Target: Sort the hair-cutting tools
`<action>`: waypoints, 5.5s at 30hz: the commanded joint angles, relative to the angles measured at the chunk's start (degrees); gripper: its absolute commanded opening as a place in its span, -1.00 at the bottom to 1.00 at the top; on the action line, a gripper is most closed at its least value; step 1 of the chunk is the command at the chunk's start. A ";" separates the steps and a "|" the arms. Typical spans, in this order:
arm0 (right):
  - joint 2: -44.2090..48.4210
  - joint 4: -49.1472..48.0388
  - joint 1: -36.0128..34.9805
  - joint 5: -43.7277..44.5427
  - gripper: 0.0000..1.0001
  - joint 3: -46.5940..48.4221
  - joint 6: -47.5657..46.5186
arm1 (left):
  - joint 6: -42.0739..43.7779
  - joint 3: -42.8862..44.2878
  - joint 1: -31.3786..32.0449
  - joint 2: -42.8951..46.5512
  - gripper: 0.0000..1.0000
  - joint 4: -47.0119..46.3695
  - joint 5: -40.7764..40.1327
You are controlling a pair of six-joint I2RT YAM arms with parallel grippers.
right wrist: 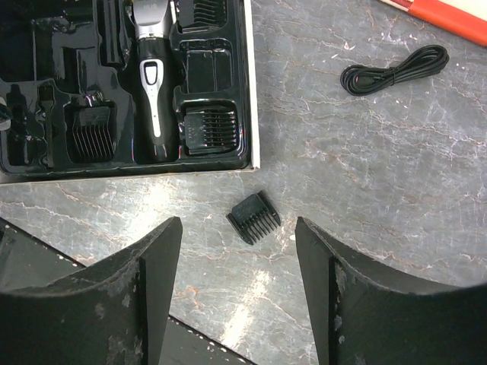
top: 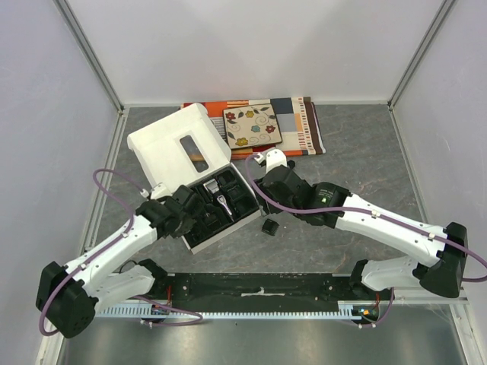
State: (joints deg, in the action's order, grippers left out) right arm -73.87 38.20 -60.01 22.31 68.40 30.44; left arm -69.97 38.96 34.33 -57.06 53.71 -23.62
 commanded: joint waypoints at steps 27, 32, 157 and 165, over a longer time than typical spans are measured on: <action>3.29 -1.19 0.06 -1.91 0.40 -1.34 0.24 | -10.80 0.59 9.18 1.60 -0.96 3.77 -2.57; 3.64 -0.84 -0.02 -1.91 0.40 -1.08 0.41 | -10.18 0.94 9.53 1.34 -0.96 3.68 -2.31; 1.10 -1.10 1.29 5.37 0.73 -1.17 1.55 | -1.84 3.57 9.27 5.81 -0.85 -0.37 -6.62; -7.60 -6.98 13.85 5.47 0.90 -2.83 3.57 | 6.41 9.99 9.27 6.35 -0.53 -0.36 -5.22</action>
State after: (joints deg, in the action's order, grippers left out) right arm -77.34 36.18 -51.90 26.70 65.19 31.88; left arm -70.46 44.77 43.72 -50.28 53.06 -28.14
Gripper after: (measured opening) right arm 0.949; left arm 0.191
